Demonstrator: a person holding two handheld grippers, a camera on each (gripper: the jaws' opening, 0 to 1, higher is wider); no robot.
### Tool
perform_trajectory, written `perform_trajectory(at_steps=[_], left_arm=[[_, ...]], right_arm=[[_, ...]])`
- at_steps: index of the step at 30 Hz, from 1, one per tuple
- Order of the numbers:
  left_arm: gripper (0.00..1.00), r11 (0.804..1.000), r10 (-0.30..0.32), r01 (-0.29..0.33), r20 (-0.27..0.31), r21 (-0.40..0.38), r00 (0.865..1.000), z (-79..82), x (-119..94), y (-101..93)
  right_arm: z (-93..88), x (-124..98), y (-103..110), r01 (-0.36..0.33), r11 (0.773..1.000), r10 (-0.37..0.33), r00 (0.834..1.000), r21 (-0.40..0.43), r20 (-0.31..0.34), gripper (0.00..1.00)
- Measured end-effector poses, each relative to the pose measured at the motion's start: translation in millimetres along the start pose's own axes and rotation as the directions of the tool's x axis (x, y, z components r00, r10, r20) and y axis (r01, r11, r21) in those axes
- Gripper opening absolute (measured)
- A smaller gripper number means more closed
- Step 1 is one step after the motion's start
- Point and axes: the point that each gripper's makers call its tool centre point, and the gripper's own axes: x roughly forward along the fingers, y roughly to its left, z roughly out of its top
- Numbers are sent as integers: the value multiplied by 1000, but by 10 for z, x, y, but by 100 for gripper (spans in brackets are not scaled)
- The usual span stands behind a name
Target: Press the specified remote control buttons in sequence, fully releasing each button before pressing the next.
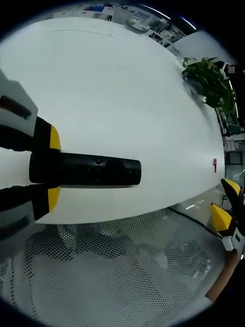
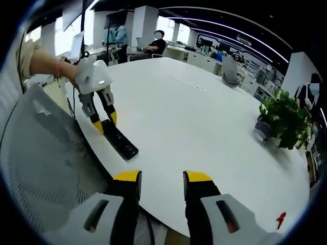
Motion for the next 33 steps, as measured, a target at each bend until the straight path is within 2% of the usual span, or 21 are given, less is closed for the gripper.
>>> perform_trajectory(at_steps=[5,9,25,28,32,33], left_arm=[[23,1000,8,-8,5,7,1000,6,8,-96],[23,999,-4,4,-7,52,1000,-9,6,-210],[23,1000,12,-12,-16,16,1000,-27,11,-301],[23,1000,14,-14,-16,10,1000,-27,11,-302],[23,1000,15,-15,-20,9,1000,-29,9,-309],[23,1000,14,-14,-19,10,1000,-29,9,-309]], right_arm=[[-42,33,64,-25,999,24,999,-28,-31,32],[-76,52,98,-34,997,30,998,-63,-60,32],[-90,52,122,-44,996,38,997,-79,-75,31],[-78,51,165,-68,996,63,995,-63,-72,31],[-67,53,256,-129,990,124,989,-51,-79,29],[-79,55,321,-165,985,159,983,-60,-96,28]])
